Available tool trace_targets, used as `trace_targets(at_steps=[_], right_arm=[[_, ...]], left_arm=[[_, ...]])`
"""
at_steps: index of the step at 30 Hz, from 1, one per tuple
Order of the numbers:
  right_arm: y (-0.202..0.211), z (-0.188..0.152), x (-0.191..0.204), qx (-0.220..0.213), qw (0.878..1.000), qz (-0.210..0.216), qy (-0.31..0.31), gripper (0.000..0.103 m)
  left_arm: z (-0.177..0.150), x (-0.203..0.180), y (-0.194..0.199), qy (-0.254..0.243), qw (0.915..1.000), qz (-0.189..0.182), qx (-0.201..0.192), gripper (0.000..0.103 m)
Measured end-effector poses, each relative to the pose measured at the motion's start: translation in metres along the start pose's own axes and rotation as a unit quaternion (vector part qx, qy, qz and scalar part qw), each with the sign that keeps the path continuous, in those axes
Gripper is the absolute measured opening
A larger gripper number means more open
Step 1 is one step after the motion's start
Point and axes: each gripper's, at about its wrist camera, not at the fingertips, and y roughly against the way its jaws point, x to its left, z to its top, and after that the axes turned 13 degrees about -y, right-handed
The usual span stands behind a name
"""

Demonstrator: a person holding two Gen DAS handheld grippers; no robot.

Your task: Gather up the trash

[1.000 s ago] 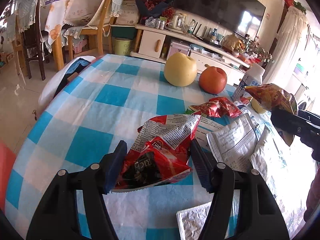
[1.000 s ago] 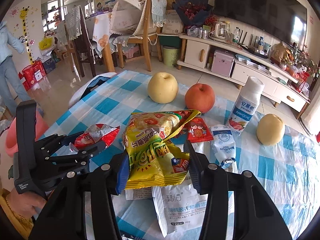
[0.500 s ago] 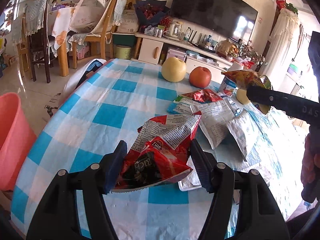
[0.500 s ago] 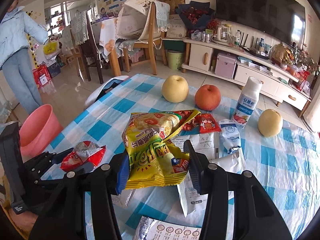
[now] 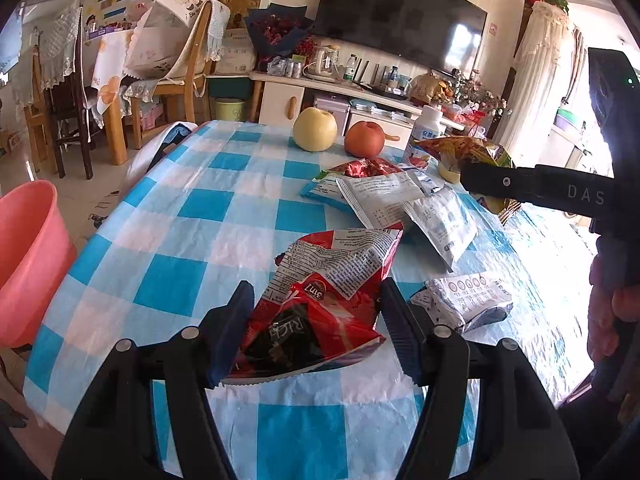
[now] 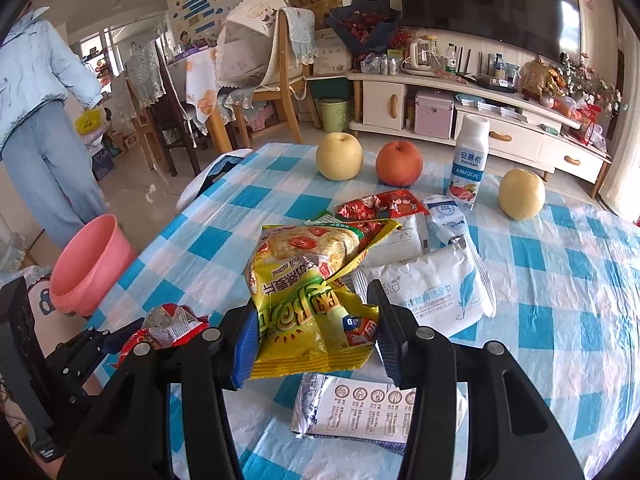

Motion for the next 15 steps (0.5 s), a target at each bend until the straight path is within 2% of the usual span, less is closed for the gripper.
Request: trace_targets(at_steps=[15], right_arm=[[0.033, -0.047, 0.018, -0.004, 1.0, -0.003, 0.005, 0.051]], left_arm=[[-0.02, -0.003, 0.031, -0.01, 0.9996, 0.007, -0.025, 0.066]])
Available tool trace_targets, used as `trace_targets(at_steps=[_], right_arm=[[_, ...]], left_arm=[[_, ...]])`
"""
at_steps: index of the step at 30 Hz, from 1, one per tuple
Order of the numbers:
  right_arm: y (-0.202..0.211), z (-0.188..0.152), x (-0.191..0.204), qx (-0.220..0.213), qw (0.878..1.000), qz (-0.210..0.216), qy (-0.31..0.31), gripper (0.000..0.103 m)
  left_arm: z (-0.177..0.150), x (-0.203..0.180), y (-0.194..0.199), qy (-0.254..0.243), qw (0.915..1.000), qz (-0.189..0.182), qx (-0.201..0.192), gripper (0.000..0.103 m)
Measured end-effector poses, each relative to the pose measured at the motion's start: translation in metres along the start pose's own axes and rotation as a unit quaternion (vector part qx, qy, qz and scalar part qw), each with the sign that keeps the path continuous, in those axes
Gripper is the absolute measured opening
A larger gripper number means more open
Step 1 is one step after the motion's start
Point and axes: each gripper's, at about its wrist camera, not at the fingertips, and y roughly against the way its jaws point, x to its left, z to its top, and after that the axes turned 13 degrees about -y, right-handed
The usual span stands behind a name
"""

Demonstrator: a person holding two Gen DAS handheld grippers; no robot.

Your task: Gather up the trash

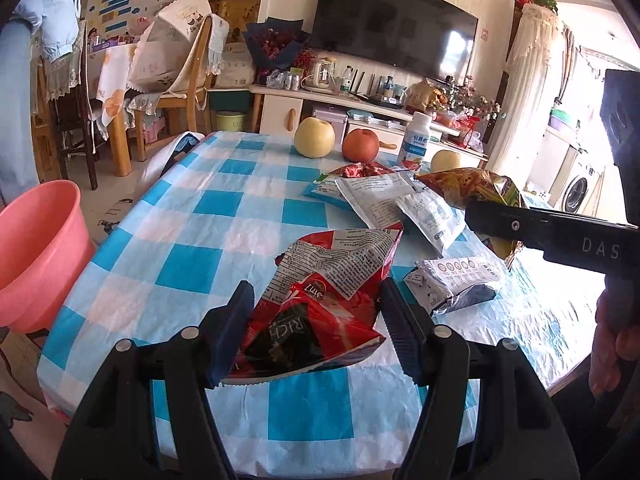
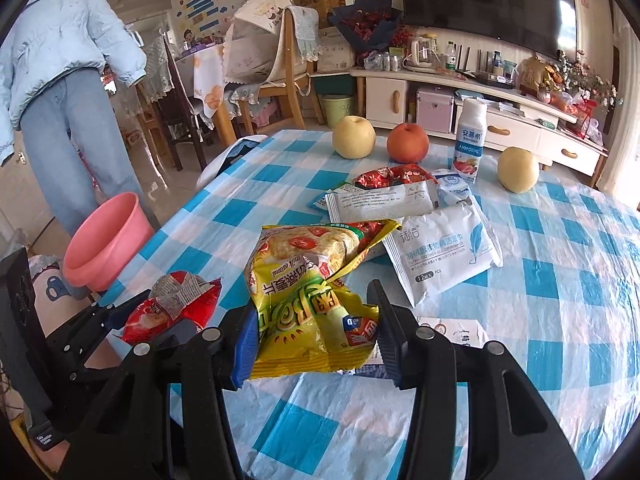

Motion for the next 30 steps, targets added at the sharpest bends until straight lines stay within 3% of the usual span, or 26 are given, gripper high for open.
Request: trace_targets(at_steps=[30], right_arm=[[0.013, -0.011, -0.009, -0.005, 1.0, -0.01, -0.006, 0.051]], left_arm=[[-0.005, -0.005, -0.003, -0.013, 0.9999, 0.001, 0.003, 0.066]])
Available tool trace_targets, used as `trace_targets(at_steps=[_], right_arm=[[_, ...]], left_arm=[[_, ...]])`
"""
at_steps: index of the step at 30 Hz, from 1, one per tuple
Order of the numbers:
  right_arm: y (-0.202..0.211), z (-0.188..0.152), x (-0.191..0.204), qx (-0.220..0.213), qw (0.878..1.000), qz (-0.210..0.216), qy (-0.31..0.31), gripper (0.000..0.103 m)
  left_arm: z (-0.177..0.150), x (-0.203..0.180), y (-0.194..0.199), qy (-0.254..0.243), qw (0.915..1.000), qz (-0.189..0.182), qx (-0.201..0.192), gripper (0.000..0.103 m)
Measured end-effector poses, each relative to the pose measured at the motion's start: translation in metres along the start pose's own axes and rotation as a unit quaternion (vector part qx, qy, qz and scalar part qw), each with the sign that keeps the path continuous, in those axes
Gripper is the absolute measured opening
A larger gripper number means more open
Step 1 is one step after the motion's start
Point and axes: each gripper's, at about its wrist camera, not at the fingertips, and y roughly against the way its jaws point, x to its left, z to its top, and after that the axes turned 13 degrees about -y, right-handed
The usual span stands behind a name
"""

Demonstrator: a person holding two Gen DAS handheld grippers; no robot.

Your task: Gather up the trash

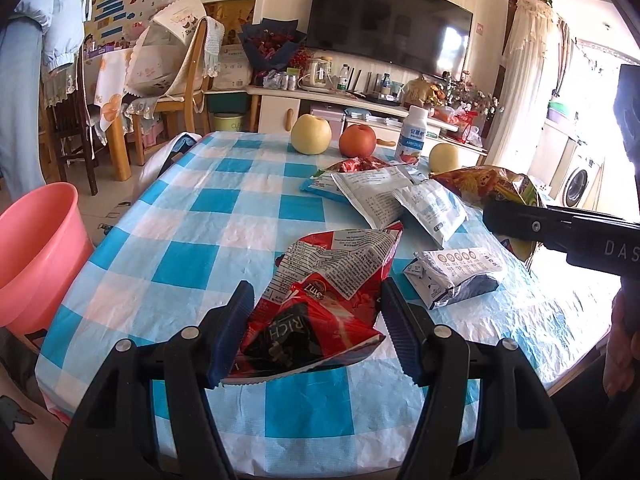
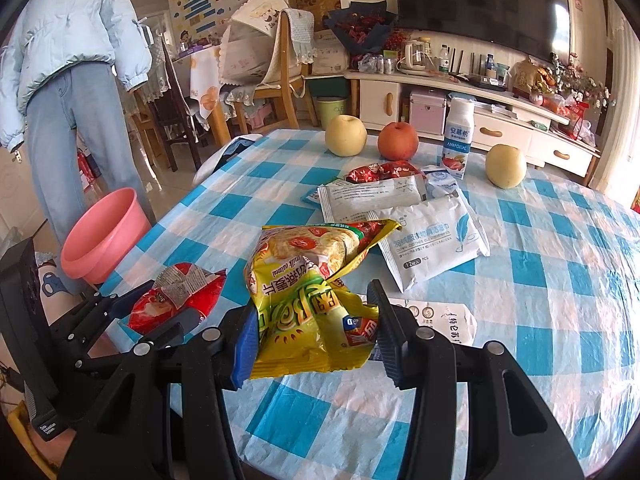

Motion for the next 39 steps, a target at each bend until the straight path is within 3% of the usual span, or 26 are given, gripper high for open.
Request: trace_targets(at_steps=[11, 18, 32, 39], right_arm=[[-0.006, 0.001, 0.008, 0.008, 1.0, 0.005, 0.004, 0.051], [-0.007, 0.004, 0.016, 0.011, 1.0, 0.018, 0.003, 0.051], [-0.026, 0.008, 0.095, 0.033, 0.995, 0.069, 0.067, 0.051], [-0.052, 0.012, 0.17, 0.053, 0.986, 0.114, 0.112, 0.051]], left_arm=[[0.002, 0.007, 0.004, 0.018, 0.9997, 0.005, -0.014, 0.066], [0.002, 0.032, 0.012, 0.064, 0.9967, 0.032, -0.038, 0.066], [0.001, 0.113, 0.046, 0.181, 0.9761, 0.086, -0.084, 0.066], [-0.007, 0.175, 0.064, 0.22, 0.9594, 0.152, -0.088, 0.066]])
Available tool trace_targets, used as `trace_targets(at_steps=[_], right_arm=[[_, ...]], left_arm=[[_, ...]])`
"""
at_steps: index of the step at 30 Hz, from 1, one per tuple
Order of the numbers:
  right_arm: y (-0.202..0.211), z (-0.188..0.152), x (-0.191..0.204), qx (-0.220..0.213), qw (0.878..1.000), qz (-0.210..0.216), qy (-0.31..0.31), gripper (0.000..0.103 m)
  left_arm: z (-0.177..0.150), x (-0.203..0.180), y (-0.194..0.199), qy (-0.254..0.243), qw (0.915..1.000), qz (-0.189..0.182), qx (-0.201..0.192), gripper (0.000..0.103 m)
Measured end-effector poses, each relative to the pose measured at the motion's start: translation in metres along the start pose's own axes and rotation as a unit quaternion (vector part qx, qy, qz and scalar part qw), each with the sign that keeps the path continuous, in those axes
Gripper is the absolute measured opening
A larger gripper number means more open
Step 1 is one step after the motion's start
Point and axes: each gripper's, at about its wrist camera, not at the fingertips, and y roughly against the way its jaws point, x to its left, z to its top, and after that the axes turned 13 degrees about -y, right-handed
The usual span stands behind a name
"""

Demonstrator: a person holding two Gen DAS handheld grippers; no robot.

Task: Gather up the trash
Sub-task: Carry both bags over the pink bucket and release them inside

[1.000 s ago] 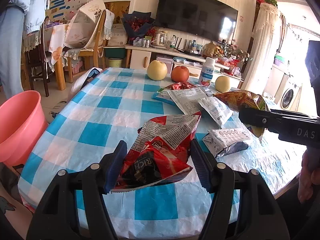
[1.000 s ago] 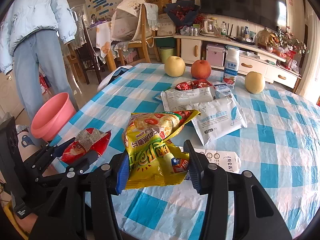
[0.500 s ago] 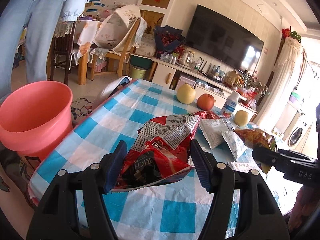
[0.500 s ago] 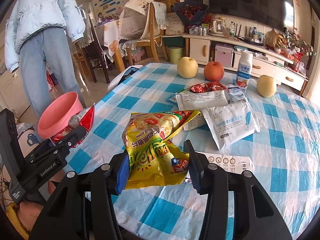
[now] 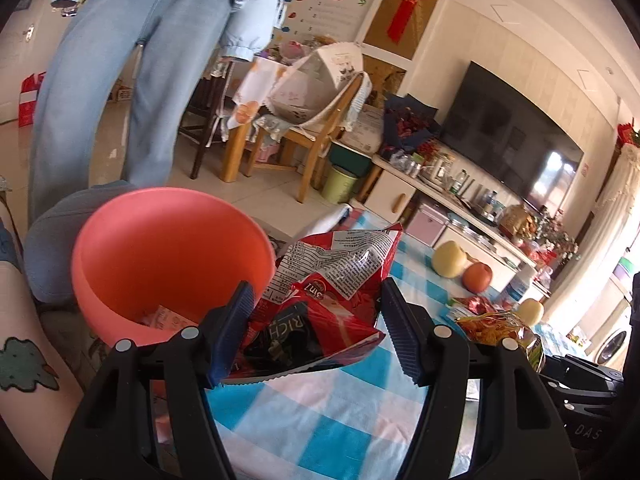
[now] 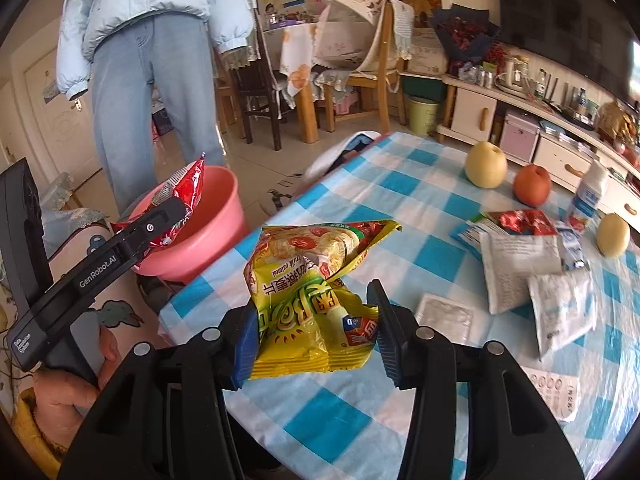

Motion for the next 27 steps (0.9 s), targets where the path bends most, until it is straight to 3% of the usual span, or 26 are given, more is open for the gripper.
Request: trace_targets(at_steps=[6, 11, 13, 14, 16, 18, 20, 27], right_arm=[[-0.041, 0.035, 0.072, 0.011, 0.998, 0.052, 0.044, 0.051], [-0.081, 0.062, 0.128, 0.016, 0.994, 0.078, 0.075, 0.051], [-0.102, 0.069, 0.145, 0.028, 0.993, 0.08, 0.088, 0.055], [-0.114, 0.071, 0.15, 0.038, 0.992, 0.077, 0.091, 0.062], [-0.128, 0.073, 0.153, 0.04, 0.993, 0.065, 0.088, 0.069], [-0.129, 0.072, 0.146, 0.038, 0.994, 0.074, 0.068, 0.069], [-0.122, 0.069, 0.134, 0.027, 0.995, 0.075, 0.054, 0.079], [-0.09, 0.046, 0.083, 0.005, 0.998, 0.017, 0.062, 0.089]], left_arm=[[0.017, 0.059, -0.006, 0.03, 0.9976, 0.062, 0.003, 0.066], [0.023, 0.101, -0.026, 0.049, 0.9945, 0.088, 0.026, 0.066], [0.024, 0.113, -0.032, 0.051, 0.9939, 0.094, 0.026, 0.067], [0.023, 0.119, -0.035, 0.051, 0.9939, 0.094, 0.029, 0.073], [0.022, 0.124, -0.041, 0.046, 0.9931, 0.101, 0.038, 0.083], [0.02, 0.129, -0.041, 0.038, 0.9924, 0.107, 0.046, 0.083], [0.015, 0.13, -0.037, 0.035, 0.9926, 0.108, 0.044, 0.085], [0.008, 0.112, -0.024, 0.005, 0.9937, 0.107, 0.035, 0.086]])
